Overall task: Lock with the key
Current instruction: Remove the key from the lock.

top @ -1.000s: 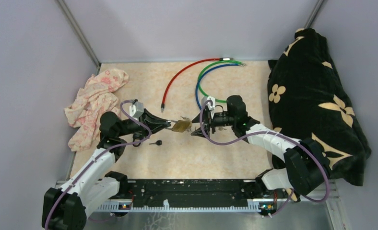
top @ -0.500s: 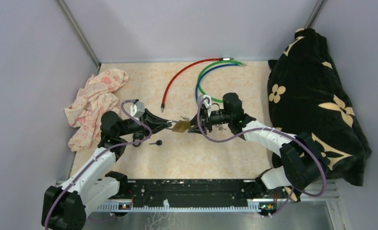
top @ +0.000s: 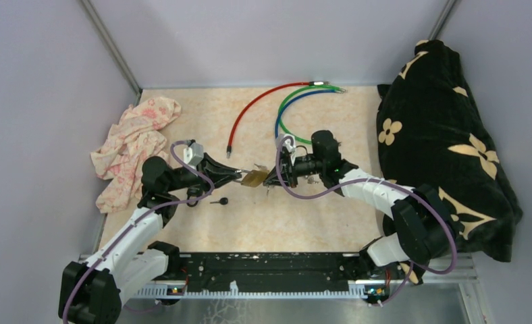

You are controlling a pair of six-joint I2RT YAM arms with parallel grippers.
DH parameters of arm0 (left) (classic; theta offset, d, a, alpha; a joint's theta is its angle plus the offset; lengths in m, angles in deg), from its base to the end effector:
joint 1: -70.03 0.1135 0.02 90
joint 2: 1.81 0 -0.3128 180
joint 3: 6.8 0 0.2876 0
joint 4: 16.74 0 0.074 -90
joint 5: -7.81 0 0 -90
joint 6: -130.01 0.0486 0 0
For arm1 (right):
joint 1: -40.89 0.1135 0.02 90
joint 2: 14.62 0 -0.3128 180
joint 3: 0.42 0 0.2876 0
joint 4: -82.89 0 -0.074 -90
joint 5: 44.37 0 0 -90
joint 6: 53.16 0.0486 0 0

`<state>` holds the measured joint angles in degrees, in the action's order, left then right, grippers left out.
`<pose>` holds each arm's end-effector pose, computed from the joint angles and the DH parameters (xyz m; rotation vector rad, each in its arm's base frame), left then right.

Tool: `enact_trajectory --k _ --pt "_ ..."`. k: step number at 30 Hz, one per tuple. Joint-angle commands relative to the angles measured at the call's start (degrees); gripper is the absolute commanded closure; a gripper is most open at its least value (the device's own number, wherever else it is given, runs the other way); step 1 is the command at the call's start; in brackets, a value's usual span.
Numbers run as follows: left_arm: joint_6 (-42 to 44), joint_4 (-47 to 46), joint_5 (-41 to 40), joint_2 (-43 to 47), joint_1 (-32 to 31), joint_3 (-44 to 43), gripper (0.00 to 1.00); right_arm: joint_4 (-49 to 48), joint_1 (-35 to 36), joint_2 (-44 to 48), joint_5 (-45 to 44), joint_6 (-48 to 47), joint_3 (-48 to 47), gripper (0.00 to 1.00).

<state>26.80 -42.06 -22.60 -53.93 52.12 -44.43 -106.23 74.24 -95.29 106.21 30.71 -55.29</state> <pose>0.1805 -0.1024 0.3070 0.9556 1.2657 -1.1422 0.2457 0.2124 0.2689 -1.3053 1.3882 1.2982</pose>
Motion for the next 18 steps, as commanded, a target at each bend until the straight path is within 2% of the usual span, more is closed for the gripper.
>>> enact_trajectory --k 1,5,11,18 --pt "0.0 -4.9 -0.2 0.8 -0.5 -2.9 1.0 0.6 0.9 0.9 0.1 -2.6 -2.7 1.0" --pt "0.3 -4.0 -0.5 0.8 -0.4 -3.7 1.0 5.0 0.8 2.6 -4.9 -5.4 -0.1 1.0" --pt "3.8 1.5 1.1 0.8 1.6 -7.4 1.0 12.2 0.7 5.3 -17.2 -6.9 4.7 1.0" --pt "4.0 1.9 3.9 0.0 3.1 -9.5 1.0 13.9 0.1 5.0 -22.2 -7.4 7.5 1.0"
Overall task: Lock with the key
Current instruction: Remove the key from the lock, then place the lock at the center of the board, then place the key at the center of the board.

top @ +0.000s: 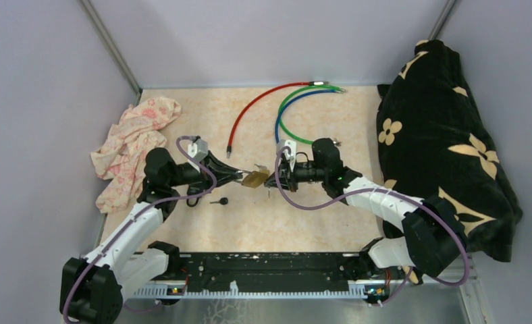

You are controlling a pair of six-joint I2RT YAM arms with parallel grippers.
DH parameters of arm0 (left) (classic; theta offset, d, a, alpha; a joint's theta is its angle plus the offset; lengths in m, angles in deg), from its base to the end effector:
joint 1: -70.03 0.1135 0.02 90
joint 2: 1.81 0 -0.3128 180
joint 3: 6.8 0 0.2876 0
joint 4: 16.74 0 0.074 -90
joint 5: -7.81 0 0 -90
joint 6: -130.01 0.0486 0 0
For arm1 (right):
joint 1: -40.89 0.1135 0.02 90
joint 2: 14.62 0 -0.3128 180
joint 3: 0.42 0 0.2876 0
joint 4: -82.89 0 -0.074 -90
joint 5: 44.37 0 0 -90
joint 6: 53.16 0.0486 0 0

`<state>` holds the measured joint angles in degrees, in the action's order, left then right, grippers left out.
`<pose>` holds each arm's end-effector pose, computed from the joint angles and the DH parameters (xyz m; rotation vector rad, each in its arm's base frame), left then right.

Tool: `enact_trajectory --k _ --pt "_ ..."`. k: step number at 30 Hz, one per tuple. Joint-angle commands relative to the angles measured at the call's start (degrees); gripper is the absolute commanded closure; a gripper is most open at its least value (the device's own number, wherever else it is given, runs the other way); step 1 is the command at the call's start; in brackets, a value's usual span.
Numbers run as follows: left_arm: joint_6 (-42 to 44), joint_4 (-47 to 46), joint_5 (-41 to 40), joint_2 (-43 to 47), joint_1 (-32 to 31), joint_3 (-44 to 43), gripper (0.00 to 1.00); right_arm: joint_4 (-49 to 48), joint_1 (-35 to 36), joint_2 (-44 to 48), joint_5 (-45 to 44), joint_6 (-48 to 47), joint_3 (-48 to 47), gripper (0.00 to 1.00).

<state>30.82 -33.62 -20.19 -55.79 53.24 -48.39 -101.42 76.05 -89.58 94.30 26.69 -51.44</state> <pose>0.1920 -0.1027 0.3124 0.9909 1.3236 -1.1488 0.2256 0.2035 0.2632 -1.2569 1.4800 1.0992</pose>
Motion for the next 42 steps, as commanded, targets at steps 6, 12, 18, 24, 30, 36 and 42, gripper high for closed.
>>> enact_trajectory --k 6,12,18,24,30,36,42 --pt "-0.3 -5.2 1.1 2.3 2.1 -6.1 1.0 9.6 -1.9 -1.7 -11.5 -3.7 3.6 1.0" --pt "-1.7 -10.1 0.8 1.5 4.1 -8.1 1.0 12.8 -2.0 -3.8 -12.8 -3.6 1.6 1.0" --pt "-3.9 -4.6 -0.2 1.1 4.1 -6.0 1.0 9.0 -2.2 -1.2 -10.2 -1.0 2.4 1.0" --pt "-5.4 8.9 -8.5 -1.5 -1.4 0.1 1.0 15.8 -2.1 1.9 -11.5 7.4 -1.2 1.0" --pt "-11.2 6.2 -13.3 -8.4 -11.4 4.6 1.0 20.1 1.5 6.8 -11.7 21.6 2.3 1.0" --pt "-11.7 9.1 -22.7 -19.1 -14.2 7.3 1.0 17.0 6.4 7.3 -13.0 31.3 8.0 1.0" --pt "-12.1 14.3 -33.9 -21.5 -14.5 7.7 0.82 12.4 6.5 1.6 -16.9 34.5 9.4 1.0"
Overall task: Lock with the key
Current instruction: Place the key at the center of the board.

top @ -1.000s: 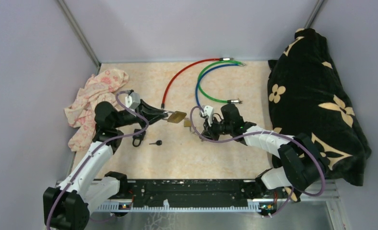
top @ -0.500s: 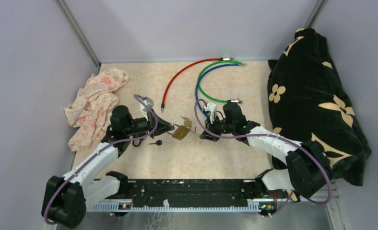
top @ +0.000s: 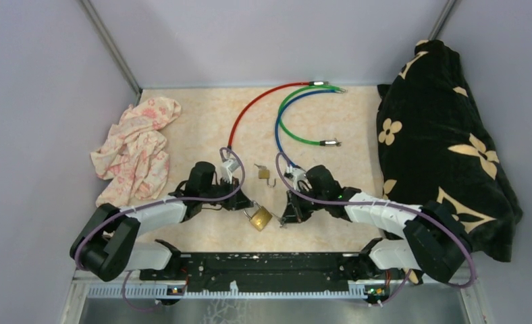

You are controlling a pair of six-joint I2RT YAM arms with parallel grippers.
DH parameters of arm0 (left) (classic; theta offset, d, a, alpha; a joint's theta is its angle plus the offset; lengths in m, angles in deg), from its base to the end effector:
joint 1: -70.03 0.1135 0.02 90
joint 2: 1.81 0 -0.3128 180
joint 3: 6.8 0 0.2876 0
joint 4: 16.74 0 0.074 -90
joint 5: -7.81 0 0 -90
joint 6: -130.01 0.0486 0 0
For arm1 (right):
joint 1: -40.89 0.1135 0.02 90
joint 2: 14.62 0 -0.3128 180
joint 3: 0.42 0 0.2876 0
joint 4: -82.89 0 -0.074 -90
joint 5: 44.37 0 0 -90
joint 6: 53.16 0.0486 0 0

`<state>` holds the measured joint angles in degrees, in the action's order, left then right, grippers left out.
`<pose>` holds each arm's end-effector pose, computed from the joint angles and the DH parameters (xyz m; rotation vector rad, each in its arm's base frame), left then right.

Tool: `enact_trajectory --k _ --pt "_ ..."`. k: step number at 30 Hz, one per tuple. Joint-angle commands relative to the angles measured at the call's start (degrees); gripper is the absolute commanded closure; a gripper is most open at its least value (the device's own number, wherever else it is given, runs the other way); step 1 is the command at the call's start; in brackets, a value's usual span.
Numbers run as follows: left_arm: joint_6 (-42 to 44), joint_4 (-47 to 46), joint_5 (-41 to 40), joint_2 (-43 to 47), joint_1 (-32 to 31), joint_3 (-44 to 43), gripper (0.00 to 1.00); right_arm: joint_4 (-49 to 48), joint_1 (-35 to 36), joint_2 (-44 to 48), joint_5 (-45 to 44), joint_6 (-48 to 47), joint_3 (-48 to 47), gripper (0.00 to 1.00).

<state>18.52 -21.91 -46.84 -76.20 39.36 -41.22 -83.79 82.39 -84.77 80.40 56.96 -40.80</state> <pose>0.2003 -0.1515 0.1652 0.5576 2.2286 -1.1694 0.1663 0.1842 0.1871 -0.7866 2.3611 1.2111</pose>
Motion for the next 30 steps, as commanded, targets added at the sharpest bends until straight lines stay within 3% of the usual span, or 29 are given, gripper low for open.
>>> enact_trajectory --k 1,4,6,8,10,11,12,17,22,26,28,30 --pt "0.3 2.4 -7.1 -1.2 -0.6 0.5 0.72 -5.2 0.2 -4.5 -3.1 4.1 -1.9 1.0" --pt "0.0 2.5 -8.1 -0.8 -0.6 0.9 0.48 -3.8 0.2 -8.1 -5.7 3.2 -4.0 1.0" --pt "0.0 2.8 -8.7 0.1 -0.6 1.2 0.39 -1.9 0.2 -9.6 -8.6 2.7 -5.2 1.0" --pt "-0.3 3.4 -10.3 1.7 -0.6 1.7 0.32 0.4 0.2 -11.0 -10.9 2.4 -6.5 0.92" --pt "-0.6 4.0 -12.2 3.8 -0.6 2.4 0.24 2.1 0.2 -11.5 -11.3 1.6 -8.0 0.74" --pt "-0.7 4.2 -12.7 5.0 -0.6 2.8 0.06 3.0 0.2 -11.6 -11.7 1.2 -8.9 0.67" --pt "-0.7 4.1 -13.1 6.4 -0.6 3.3 0.02 4.4 0.2 -11.6 -12.7 0.7 -9.9 0.61" --pt "-3.4 3.0 -17.6 14.1 -0.1 6.3 0.01 13.0 0.1 -10.2 -20.8 -2.8 -15.7 0.5" --pt "-12.4 -13.8 -17.9 23.6 6.8 14.3 0.01 18.8 0.2 -9.3 -30.7 -4.6 -22.5 0.46" --pt "-12.1 -11.7 -23.5 31.2 13.5 16.2 0.01 20.4 0.2 -12.4 -39.6 -4.6 -29.9 0.44" --pt "-14.6 -10.7 -25.5 34.4 17.7 16.8 0.01 20.0 0.2 -16.3 -41.5 -3.1 -33.4 0.34" --pt "-15.8 -10.6 -25.8 37.1 20.4 17.1 0.01 19.7 0.2 -20.5 -41.3 -1.7 -37.0 0.34"
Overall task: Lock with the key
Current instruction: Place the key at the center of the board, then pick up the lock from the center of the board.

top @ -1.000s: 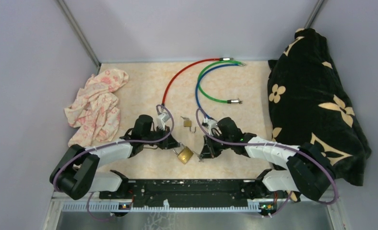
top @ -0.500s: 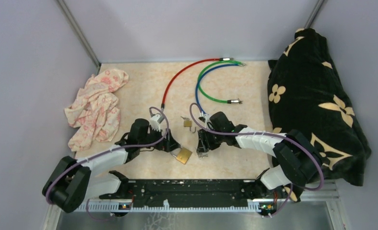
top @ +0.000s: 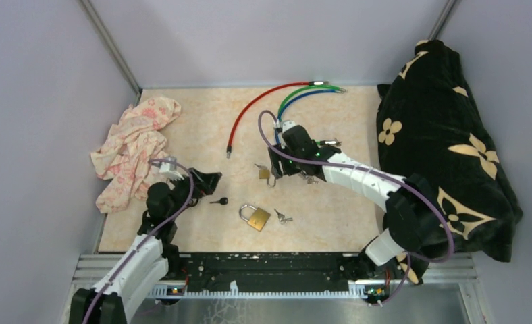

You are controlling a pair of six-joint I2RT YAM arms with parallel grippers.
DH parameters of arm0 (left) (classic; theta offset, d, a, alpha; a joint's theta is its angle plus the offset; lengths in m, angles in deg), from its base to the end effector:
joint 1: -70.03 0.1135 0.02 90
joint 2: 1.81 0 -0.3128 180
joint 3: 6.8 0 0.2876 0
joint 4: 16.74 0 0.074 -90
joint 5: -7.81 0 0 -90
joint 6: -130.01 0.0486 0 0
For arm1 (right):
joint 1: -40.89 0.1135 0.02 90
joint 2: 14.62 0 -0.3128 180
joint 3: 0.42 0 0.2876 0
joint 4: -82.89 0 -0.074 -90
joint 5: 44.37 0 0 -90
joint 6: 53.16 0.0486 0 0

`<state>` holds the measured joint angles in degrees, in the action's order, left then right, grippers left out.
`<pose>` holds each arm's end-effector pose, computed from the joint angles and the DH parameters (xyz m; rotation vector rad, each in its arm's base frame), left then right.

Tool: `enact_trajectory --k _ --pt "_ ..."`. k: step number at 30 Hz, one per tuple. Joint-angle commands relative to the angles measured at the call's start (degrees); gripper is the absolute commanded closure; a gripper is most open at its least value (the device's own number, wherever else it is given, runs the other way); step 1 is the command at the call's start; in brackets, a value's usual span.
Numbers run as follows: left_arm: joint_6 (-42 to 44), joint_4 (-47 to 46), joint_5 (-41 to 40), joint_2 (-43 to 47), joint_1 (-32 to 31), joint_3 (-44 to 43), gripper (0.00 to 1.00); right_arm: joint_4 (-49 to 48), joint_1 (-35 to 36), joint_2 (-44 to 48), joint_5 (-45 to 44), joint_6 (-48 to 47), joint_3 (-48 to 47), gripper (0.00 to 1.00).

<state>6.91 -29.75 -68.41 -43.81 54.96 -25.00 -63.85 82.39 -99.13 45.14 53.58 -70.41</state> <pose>0.1609 -0.0553 0.1841 -0.1054 1.8242 -0.8145 0.2631 0.2322 0.2620 -0.5226 2.3998 0.4523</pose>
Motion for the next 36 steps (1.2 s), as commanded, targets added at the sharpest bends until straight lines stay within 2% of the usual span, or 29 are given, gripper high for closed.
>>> enact_trajectory --k 1,5,11,21,28,32,36 --pt "-4.2 -2.8 -4.4 6.1 5.5 0.9 0.01 -0.3 0.2 -8.2 -6.0 2.4 -9.1 0.34" --pt "-3.8 -2.7 -5.7 9.2 6.9 1.0 0.01 -0.6 1.5 -15.8 -6.8 2.9 -15.6 0.34" --pt "-5.5 -2.0 -4.8 8.3 7.2 1.4 0.01 5.3 4.2 -25.7 -11.2 2.2 -25.1 0.34" --pt "-5.6 -2.4 -4.9 5.7 7.2 1.7 0.01 5.2 6.5 -31.2 -7.6 2.5 -26.2 0.36" --pt "-5.7 -2.5 -4.5 5.0 7.2 1.8 0.01 6.6 6.9 -33.4 -8.8 1.4 -27.3 0.44" --pt "-5.5 -2.7 -4.5 5.4 7.2 1.8 0.01 8.0 6.9 -34.4 -9.1 0.6 -28.1 0.58" --pt "-5.1 -2.9 -4.4 5.6 7.2 1.8 0.01 8.4 6.9 -33.5 -9.2 -0.5 -27.2 0.87"
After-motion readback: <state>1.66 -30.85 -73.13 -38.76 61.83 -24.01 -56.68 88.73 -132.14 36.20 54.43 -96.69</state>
